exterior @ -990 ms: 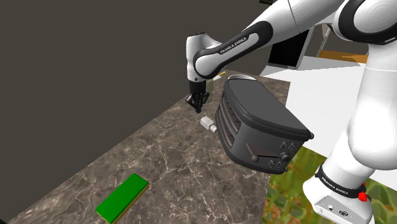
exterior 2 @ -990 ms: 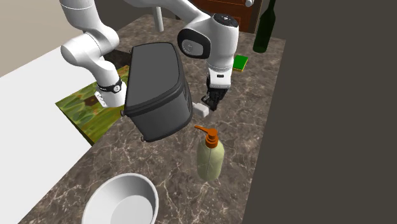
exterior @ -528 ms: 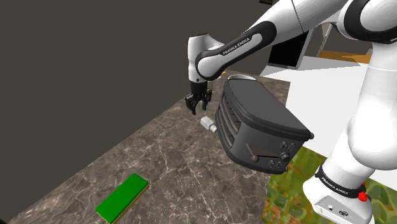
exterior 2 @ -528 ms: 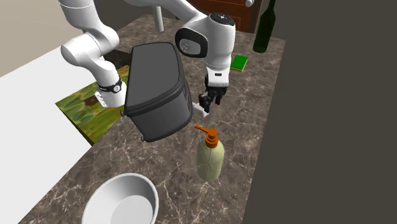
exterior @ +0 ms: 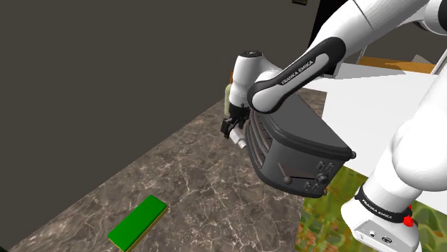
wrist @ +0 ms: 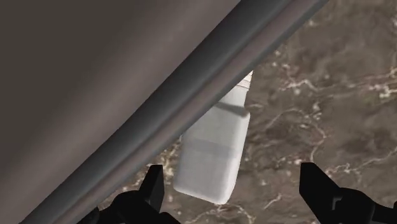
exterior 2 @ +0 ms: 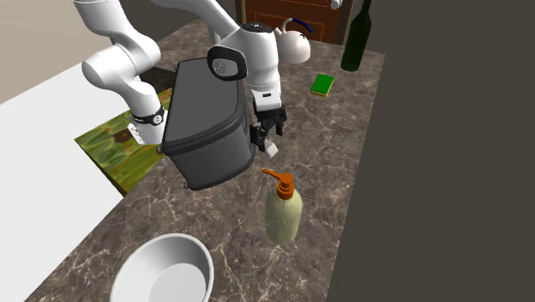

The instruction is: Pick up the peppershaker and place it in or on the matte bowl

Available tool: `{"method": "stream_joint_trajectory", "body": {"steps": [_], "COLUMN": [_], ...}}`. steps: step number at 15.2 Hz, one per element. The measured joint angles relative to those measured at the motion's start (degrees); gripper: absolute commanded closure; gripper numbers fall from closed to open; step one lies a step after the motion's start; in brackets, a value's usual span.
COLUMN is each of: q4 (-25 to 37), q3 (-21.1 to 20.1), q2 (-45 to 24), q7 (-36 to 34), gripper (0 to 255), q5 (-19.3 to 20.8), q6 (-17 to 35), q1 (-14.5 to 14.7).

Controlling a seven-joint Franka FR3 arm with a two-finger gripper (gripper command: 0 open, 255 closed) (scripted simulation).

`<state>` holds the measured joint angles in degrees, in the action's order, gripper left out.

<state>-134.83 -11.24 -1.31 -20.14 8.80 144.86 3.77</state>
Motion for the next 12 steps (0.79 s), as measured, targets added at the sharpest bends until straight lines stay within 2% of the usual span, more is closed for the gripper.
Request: {"method": "stream_joint_trajectory", "body": {"steps": [4, 10, 11, 12], "q4": [-0.1, 0.2, 0.2, 0.1], "q3": [0.2, 0.3, 0.4, 0.4], "q2": [-2.3, -2.6, -2.7, -2.5], "q7": [-1.1, -1.4, -1.2, -1.1], "gripper": [0, 0, 255, 255], "q5": [1.4, 1.7, 1.6, 1.6], "q6": [2.8, 3.5, 3.4, 3.5], "q1": [-0.1, -0.1, -0.1, -0.1]}}
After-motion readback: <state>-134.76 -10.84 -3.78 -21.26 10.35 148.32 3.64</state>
